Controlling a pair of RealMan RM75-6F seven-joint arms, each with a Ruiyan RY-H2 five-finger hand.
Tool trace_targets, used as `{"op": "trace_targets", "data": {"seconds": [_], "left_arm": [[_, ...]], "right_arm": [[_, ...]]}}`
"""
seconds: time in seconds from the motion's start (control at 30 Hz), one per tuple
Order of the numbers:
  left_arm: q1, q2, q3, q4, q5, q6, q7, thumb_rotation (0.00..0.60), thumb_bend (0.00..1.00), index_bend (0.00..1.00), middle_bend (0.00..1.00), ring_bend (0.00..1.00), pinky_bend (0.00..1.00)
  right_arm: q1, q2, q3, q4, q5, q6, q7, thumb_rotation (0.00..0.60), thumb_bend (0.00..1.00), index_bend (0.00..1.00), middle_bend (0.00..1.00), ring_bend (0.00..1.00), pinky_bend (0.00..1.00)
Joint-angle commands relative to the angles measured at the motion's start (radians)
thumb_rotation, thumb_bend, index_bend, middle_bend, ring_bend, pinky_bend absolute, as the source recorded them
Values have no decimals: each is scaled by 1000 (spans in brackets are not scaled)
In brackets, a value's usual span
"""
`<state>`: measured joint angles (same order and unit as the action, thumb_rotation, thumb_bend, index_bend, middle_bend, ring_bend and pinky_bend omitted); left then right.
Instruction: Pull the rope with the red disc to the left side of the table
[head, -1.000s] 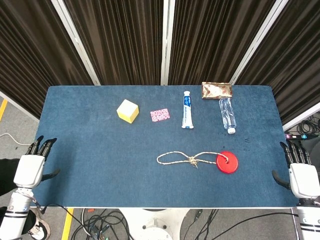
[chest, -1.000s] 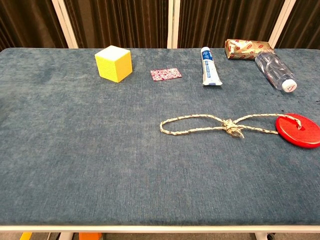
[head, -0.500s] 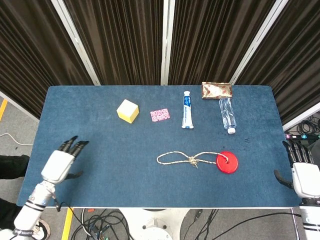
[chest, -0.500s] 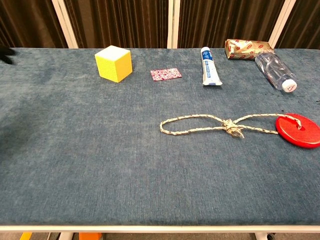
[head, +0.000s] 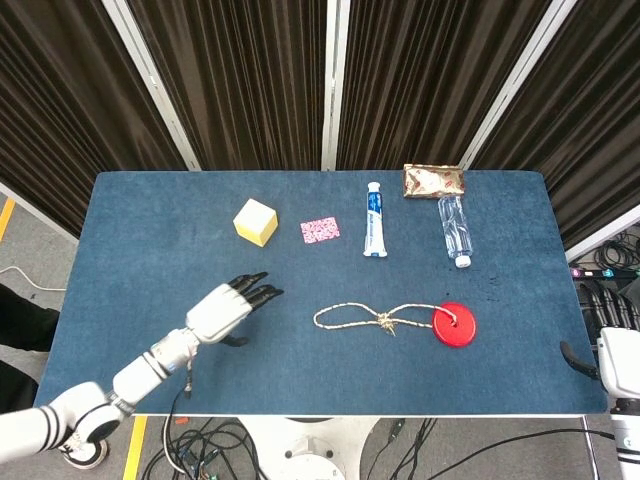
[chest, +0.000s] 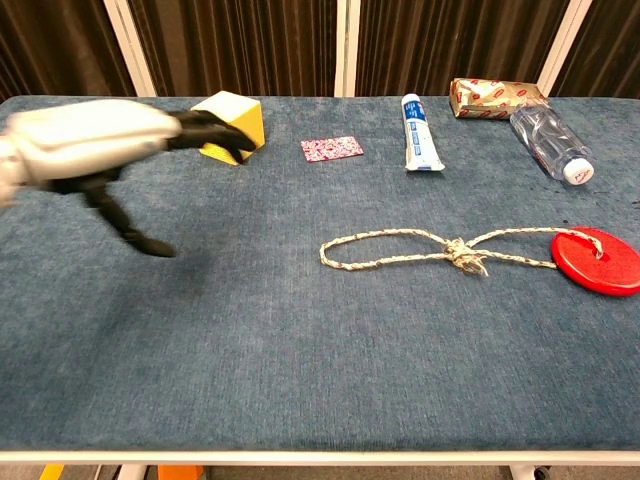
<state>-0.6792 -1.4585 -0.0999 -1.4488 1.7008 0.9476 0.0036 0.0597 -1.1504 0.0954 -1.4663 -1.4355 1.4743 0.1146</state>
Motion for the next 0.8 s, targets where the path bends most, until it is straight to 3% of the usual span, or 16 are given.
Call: {"op": "trace_targets", "data": {"seconds": [0.03,0.33,0.6,0.8], "left_arm": [[-99,-69,-15,82,-5,-99,-47,600,129,110,155,31,173],[-218,-163,6,183,-6,-182,-100,600,132,110,163,31,173],[-248,-169,44,199,-12,-182,-119,600,145,110,246,31,173],[-253,-172,62,201,-12,-149,-124,600,146,110,240,31,173]], "right_arm": [[-8,1,2,10,2,11,15,600,197,0,0,0,0],[-22,2,13,44,14,27,65,600,198,0,0,0,0],[-25,-10,19,83,27,17,101,600,209,0,0,0,0],[-25,-14,21,92,27,16,107,600,212,0,0,0,0]]}}
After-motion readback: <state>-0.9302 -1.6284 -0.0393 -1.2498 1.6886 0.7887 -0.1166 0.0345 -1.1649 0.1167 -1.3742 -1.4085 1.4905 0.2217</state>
